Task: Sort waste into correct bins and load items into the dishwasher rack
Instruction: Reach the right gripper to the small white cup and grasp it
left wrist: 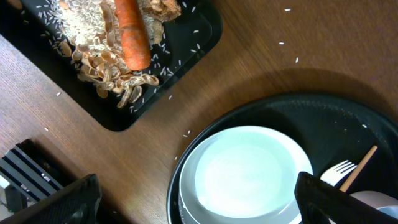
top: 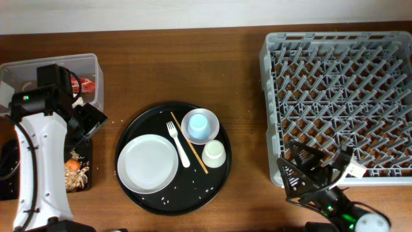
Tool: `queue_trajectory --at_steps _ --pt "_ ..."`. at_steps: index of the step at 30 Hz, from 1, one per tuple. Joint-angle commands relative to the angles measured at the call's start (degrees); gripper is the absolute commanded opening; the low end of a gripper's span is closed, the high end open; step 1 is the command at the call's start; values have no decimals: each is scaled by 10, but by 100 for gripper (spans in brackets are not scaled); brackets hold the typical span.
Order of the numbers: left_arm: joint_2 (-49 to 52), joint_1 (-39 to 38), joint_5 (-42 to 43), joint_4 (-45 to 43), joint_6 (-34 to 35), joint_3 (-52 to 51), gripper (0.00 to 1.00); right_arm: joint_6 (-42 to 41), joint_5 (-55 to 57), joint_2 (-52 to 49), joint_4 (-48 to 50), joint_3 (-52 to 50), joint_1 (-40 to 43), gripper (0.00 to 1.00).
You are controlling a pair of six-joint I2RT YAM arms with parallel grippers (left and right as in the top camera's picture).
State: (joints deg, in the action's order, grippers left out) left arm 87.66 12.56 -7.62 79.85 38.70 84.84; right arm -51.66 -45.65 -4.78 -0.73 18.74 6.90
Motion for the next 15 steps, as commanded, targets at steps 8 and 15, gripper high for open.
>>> queue_trajectory --at_steps 8,15 --pt "2 3 -8 2 7 -4 99 350 144 -400 -569 515 1 99" --pt "2 3 -8 2 7 -4 99 351 197 -554 -573 561 -235 99"
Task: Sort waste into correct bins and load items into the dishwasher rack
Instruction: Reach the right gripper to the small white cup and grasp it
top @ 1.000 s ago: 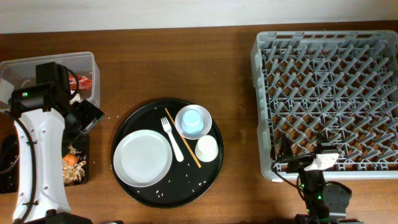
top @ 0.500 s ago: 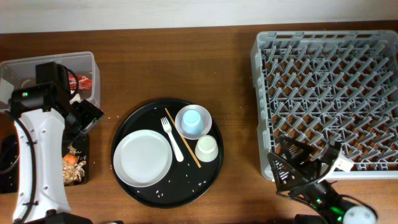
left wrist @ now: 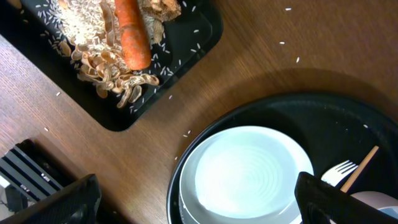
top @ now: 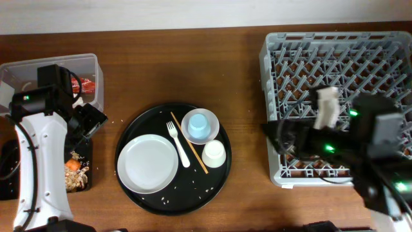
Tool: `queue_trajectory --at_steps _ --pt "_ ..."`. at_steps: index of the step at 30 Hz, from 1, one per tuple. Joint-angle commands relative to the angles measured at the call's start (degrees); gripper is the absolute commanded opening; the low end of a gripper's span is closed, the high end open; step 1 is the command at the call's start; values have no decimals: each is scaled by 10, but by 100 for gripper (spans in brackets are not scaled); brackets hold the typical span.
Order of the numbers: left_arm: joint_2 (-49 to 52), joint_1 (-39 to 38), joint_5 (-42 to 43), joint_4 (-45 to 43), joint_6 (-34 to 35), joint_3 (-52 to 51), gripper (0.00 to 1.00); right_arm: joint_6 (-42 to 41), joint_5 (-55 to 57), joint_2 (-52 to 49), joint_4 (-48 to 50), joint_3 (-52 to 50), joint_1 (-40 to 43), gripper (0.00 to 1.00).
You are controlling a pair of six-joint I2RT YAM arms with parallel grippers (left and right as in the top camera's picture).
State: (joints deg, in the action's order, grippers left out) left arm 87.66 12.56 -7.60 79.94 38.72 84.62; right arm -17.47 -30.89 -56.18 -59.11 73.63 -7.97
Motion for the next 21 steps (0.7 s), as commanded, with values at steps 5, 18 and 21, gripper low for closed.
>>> queue_trajectory --at_steps 5,18,21 --pt "2 3 -8 1 7 -2 99 -16 242 -219 14 17 -290 99" --pt "2 3 -8 1 7 -2 99 -13 223 -404 114 46 -316 99" --pt "2 3 -8 1 7 -2 99 -33 246 -447 114 46 -316 99"
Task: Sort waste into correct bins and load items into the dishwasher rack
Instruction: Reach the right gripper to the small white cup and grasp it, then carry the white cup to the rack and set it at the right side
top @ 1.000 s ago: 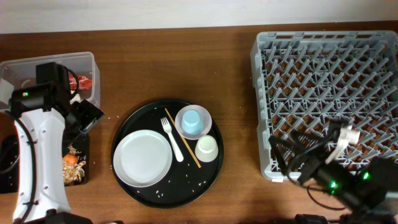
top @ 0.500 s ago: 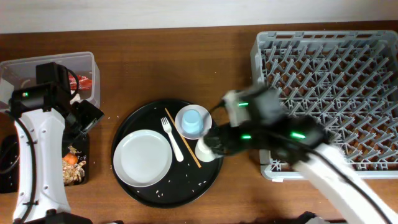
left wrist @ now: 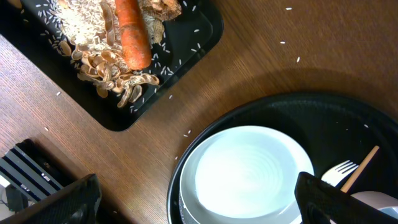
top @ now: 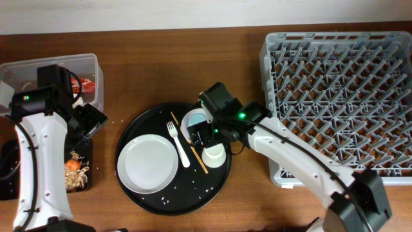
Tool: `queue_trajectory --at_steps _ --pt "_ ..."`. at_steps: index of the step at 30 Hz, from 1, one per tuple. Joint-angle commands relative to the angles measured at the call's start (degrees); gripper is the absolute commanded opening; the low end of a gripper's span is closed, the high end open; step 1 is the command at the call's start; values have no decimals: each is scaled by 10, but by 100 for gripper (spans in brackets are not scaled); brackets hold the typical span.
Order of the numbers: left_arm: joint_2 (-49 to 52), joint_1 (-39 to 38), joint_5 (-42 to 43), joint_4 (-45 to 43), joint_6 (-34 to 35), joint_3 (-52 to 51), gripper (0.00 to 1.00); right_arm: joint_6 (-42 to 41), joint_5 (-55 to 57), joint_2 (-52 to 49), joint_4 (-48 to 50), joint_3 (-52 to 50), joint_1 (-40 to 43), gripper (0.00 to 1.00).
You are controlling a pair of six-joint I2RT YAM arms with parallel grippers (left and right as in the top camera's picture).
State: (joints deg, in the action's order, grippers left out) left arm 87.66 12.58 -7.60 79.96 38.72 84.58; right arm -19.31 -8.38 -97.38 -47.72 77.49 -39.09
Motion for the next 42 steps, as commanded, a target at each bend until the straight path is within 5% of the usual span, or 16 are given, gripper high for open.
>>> queue_trajectory --at_steps 1,20,28,34,42 --pt "2 2 -8 1 7 -1 99 -40 47 -46 -2 7 -4 99" --pt "2 2 -8 1 7 -1 99 -87 60 -80 -59 -15 -33 100" --pt "2 2 -8 1 7 -1 99 -100 56 -80 -54 -16 -33 72" --pt "2 2 -8 1 7 -1 99 -99 54 -80 -88 7 -33 64" --pt "2 2 -8 1 7 -1 99 -99 111 -71 -310 241 -12 58"
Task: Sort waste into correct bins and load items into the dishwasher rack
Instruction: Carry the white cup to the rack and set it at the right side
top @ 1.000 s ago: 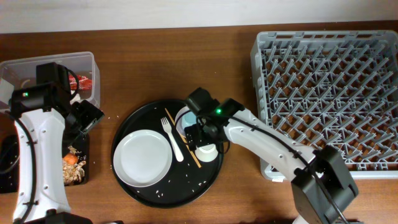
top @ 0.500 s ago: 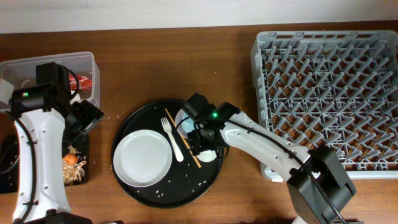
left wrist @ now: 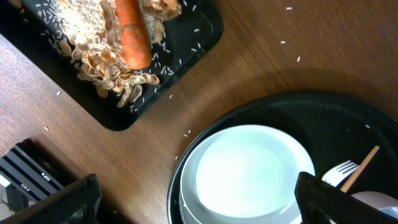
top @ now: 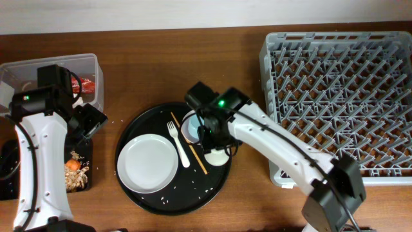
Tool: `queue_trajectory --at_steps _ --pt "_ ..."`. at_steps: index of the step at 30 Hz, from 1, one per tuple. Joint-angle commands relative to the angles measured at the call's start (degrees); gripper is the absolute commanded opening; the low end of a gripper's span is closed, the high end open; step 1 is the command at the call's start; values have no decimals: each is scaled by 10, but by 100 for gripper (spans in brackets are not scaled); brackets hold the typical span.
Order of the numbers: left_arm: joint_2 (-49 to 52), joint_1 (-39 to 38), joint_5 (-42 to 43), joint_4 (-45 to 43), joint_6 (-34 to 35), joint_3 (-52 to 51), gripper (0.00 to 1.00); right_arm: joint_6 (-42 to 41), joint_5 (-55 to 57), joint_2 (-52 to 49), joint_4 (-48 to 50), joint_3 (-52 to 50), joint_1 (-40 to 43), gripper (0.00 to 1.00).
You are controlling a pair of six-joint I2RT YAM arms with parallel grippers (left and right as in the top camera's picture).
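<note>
A round black tray holds a white plate, a white fork, a wooden chopstick, a pale bowl with a blue cup in it and a white cup. My right gripper hangs over the gap between the bowl and the white cup and hides part of both; its jaws cannot be made out. My left gripper stands wide open with nothing in it, above the table beside the plate, left of the tray.
The grey dishwasher rack fills the right side. A clear bin with a red wrapper stands at the far left. A black food-waste tray with rice, pasta and a carrot lies in front of the bin.
My right arm has shifted a little to the left, and its gripper now sits lower over the white cup and the bowl's edge. My left arm has not moved.
My right arm was low at the rack's front edge, then blurred over the rack's left front. Then it stretched across to the tray beside the bowl, and now it hangs over the white cup. My left gripper stayed open by the plate throughout.
</note>
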State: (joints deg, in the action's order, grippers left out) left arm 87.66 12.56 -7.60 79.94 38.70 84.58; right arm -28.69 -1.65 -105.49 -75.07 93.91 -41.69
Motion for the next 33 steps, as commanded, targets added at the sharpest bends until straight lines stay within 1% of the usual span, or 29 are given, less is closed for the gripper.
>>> queue_trajectory --at_steps 1,3,4,5,6,8,10,11,12,13,16,19,21,25,27,33 --pt "2 3 -8 1 7 -1 99 -4 58 12 -73 115 30 57" --pt "2 3 -8 1 7 -1 99 -3 85 17 -121 162 66 51" --pt "2 3 -8 1 7 -1 99 1 110 24 -151 194 102 51" --pt "2 3 -8 1 7 -1 99 31 114 31 -172 223 148 52" --pt "2 3 -8 1 7 -1 99 42 114 34 -182 237 174 54" --pt "2 3 -8 1 7 -1 99 76 114 36 -215 280 287 54" --pt "2 3 -8 1 7 -1 99 104 114 36 -214 289 400 54" --pt "2 3 -8 1 7 -1 99 115 113 34 -206 289 469 55" --pt "2 3 -8 1 7 -1 99 125 111 33 -198 289 515 55" --pt "2 3 -8 1 7 -1 99 134 108 31 -184 289 578 55" --pt "2 3 -8 1 7 -1 99 147 8 15 -142 289 735 55" --pt "2 3 -8 1 7 -1 99 150 -19 -18 -123 289 815 55" --pt "2 3 -8 1 7 -1 99 150 -27 -50 -123 289 844 55" --pt "2 3 -8 1 7 -1 99 150 -24 -106 -123 289 852 56" --pt "2 3 -8 1 7 -1 99 150 -6 -115 -120 289 852 60" --pt "2 3 -8 1 7 -1 99 150 11 -115 -111 289 852 62"
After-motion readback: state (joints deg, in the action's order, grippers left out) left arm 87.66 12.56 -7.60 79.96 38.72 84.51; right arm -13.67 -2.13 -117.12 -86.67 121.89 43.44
